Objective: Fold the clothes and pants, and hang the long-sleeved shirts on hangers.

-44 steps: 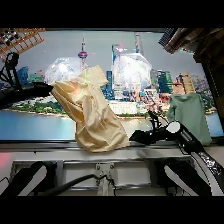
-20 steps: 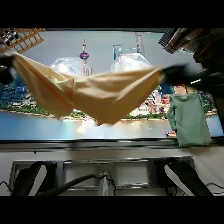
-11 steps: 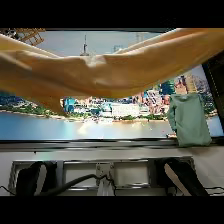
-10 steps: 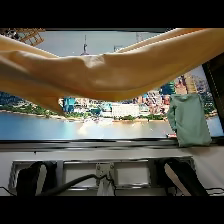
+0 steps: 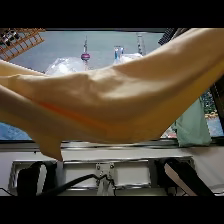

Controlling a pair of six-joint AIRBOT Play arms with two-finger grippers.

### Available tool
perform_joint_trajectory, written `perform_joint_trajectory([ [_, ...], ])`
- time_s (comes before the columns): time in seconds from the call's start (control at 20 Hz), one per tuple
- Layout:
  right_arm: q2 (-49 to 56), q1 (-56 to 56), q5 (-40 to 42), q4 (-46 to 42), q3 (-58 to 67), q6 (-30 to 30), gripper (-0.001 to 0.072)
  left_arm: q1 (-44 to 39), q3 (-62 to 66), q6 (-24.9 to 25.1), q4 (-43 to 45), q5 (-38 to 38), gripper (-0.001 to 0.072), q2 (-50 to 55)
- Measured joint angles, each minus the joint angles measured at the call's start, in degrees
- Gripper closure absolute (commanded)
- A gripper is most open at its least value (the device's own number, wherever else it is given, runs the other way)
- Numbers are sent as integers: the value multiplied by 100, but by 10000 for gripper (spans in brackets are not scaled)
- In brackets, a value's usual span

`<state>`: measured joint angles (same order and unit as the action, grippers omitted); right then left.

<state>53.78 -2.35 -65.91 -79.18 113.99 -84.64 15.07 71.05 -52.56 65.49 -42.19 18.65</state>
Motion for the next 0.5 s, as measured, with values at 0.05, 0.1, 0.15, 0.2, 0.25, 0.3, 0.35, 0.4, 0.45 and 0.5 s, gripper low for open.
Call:
perform_joint_trajectory([
  [0.05,254,2,-42,74,2,-9,683,0,-192,-2,13,-79,702,31],
  [0.1,553,17,-101,127,4,-39,683,0,-431,-7,17,-170,702,87],
  [0.15,844,39,-122,170,9,-42,682,0,-680,-17,31,-271,701,160],
  [0.2,1182,79,-131,188,4,-42,683,0,-984,-20,33,-350,702,249],
  [0.25,1523,127,-177,195,-7,-42,682,-9,-1294,-20,35,-415,701,345],
  [0.3,1906,197,-212,216,-11,-39,682,-24,-1657,-17,35,-466,701,463],
  [0.35,2262,264,-197,247,-9,-26,682,-42,-2026,-17,35,-487,701,610],
  [0.4,2667,339,-120,249,-11,-15,682,-52,-2374,-17,33,-450,701,772],
  [0.45,3051,402,-15,243,-13,7,682,-61,-2752,-17,13,-273,701,990],
  [0.5,3456,459,162,236,-13,9,676,-68,-3091,-17,-26,31,701,1235],
])
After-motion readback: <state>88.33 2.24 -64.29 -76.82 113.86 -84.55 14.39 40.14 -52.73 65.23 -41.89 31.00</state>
